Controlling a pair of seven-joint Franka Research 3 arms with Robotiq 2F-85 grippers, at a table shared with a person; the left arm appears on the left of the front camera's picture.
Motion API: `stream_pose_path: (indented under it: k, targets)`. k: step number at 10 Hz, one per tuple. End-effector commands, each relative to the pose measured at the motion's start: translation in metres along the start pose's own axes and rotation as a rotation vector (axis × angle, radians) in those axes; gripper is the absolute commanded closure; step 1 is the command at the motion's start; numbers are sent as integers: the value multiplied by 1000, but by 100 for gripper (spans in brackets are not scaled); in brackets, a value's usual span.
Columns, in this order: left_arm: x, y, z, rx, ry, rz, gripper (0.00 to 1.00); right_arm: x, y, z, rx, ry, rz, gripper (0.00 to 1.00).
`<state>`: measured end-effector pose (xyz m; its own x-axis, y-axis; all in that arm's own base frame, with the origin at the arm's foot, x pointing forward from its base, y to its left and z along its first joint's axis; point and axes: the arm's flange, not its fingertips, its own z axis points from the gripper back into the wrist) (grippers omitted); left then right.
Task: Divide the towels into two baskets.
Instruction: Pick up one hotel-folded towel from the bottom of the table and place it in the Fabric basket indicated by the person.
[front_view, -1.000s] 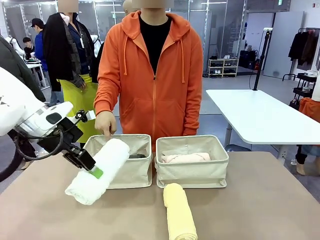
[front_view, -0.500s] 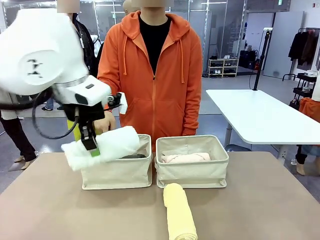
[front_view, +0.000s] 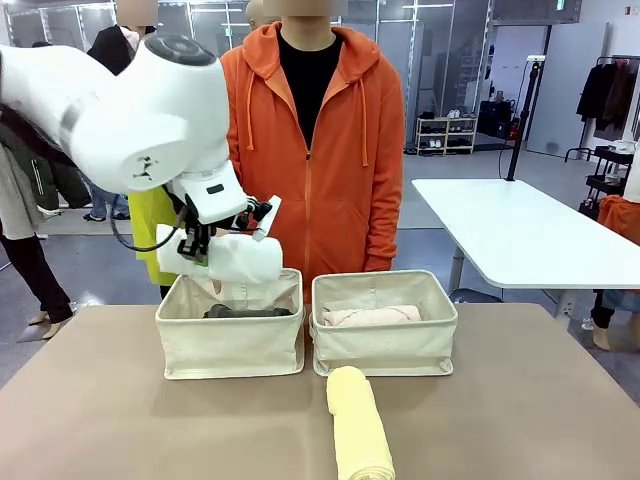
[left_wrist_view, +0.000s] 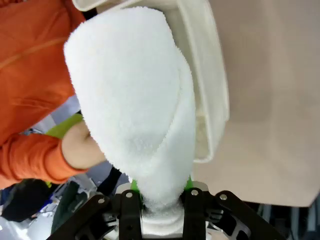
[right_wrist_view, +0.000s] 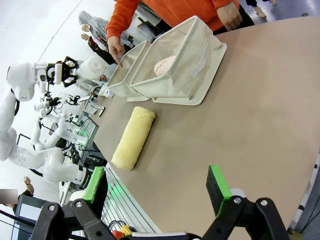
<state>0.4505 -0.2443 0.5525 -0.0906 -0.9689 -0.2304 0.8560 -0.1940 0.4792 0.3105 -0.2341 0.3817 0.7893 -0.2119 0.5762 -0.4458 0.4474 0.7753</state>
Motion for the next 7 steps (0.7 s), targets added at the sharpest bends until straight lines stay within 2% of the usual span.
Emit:
stream_pose_path:
  k: [1,3,4,6,7]
  targets:
    - [0,17,-33,14,-93,61,68,0,2,-2,-4,-18,9,0]
    - [-1,19,-67,-13,-150,137,68,0,2,-2,-4,-18,9,0]
    - [-4,19,-78,-18,-128,160,68,0,2,-2,-4,-18,9,0]
    - [-3,21,-102,-77,-172,156,66,0,2,-2,-4,-18,9,0]
    - [-4,22,-111,-82,-177,171,45,0,2,-2,-4,-18,9,0]
